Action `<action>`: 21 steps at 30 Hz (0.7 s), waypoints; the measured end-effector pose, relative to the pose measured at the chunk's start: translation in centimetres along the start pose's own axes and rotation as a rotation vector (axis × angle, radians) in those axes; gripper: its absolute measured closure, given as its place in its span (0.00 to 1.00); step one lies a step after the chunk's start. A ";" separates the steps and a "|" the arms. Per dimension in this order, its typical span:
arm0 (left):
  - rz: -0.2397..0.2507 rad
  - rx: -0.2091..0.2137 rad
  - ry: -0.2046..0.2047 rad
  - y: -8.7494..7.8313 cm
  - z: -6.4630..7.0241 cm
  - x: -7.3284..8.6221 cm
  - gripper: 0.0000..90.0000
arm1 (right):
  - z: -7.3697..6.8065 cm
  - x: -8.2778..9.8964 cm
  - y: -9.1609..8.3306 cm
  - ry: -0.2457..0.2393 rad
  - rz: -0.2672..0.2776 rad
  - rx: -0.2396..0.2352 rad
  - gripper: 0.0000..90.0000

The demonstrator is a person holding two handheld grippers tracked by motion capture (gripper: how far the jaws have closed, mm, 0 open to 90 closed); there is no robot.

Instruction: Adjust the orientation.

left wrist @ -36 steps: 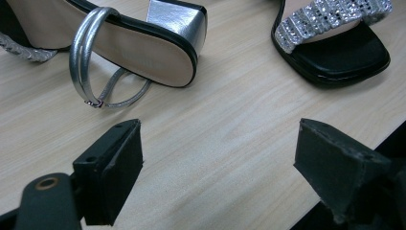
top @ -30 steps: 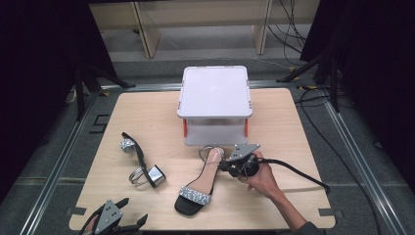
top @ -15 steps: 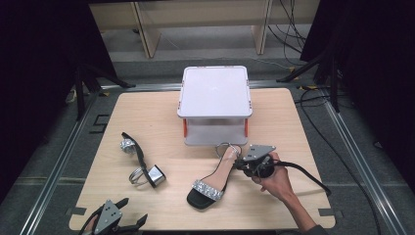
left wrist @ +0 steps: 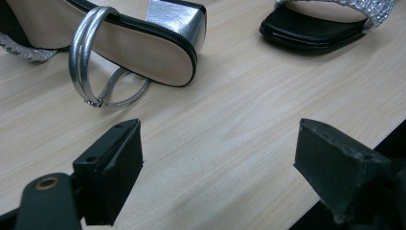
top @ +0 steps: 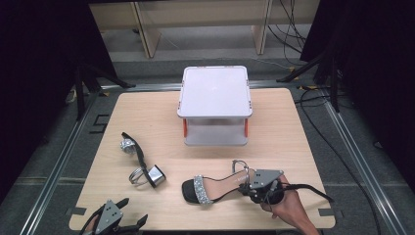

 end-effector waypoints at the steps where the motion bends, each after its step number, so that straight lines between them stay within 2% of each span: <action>1: 0.006 -0.004 0.000 0.0 0.0 0.0 0.18 | 0.0 0.1 -0.1 -0.011 -0.008 0.015 0.80; 3: 0.007 0.006 -0.008 0.0 0.1 -0.1 0.18 | -0.1 0.1 -0.6 0.000 0.008 0.019 0.67; 4: 0.004 0.003 -0.008 0.0 0.1 0.0 0.18 | 0.0 0.2 -1.1 0.003 0.009 0.030 0.58; 6: 0.021 0.003 -0.025 0.0 0.1 -0.2 0.18 | 0.4 0.7 -1.8 0.031 0.007 0.053 0.47; 8: 0.014 0.004 -0.013 0.0 0.1 -0.1 0.18 | 1.1 1.4 -2.6 0.030 0.004 0.102 0.39; 9: -0.007 0.002 0.004 0.0 0.0 0.1 0.18 | 1.4 1.7 -2.8 0.036 0.007 0.118 0.36; 10: -0.001 0.005 -0.003 0.0 0.1 0.0 0.18 | 1.9 2.1 -3.0 0.060 0.014 0.122 0.33; 12: 0.005 0.008 -0.010 0.0 0.1 -0.1 0.18 | 2.3 2.4 -3.1 0.069 0.015 0.127 0.31; 13: -0.001 0.005 0.000 0.1 0.1 0.0 0.18 | 3.0 2.9 -3.0 0.080 0.024 0.115 0.28; 16: -0.011 0.004 0.008 0.1 0.1 0.1 0.18 | 3.5 3.3 -2.5 0.082 0.003 0.114 0.25; 17: -0.003 0.000 0.005 0.1 0.0 0.0 0.18 | 3.8 3.3 -1.8 0.068 0.003 0.089 0.25; 18: -0.007 -0.001 0.010 0.1 -0.1 0.1 0.18 | 3.9 3.3 -1.6 0.078 0.003 0.080 0.25; 19: 0.009 0.011 -0.023 0.2 0.3 -0.1 0.18 | 4.1 3.1 -1.2 0.057 0.011 0.060 0.25; 21: -0.016 -0.004 0.020 0.2 -0.1 0.1 0.18 | 4.1 2.9 -0.5 0.039 0.014 0.022 0.27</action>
Point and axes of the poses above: each handheld gripper's, and its own axes: y roughly forward along the jaws, x roughly out of its underside, z roughly to its right, the point moved 8 cm from there along y, roughly forward along the jaws, and after that the axes turned 8 degrees about -x, right-handed, at the moved point
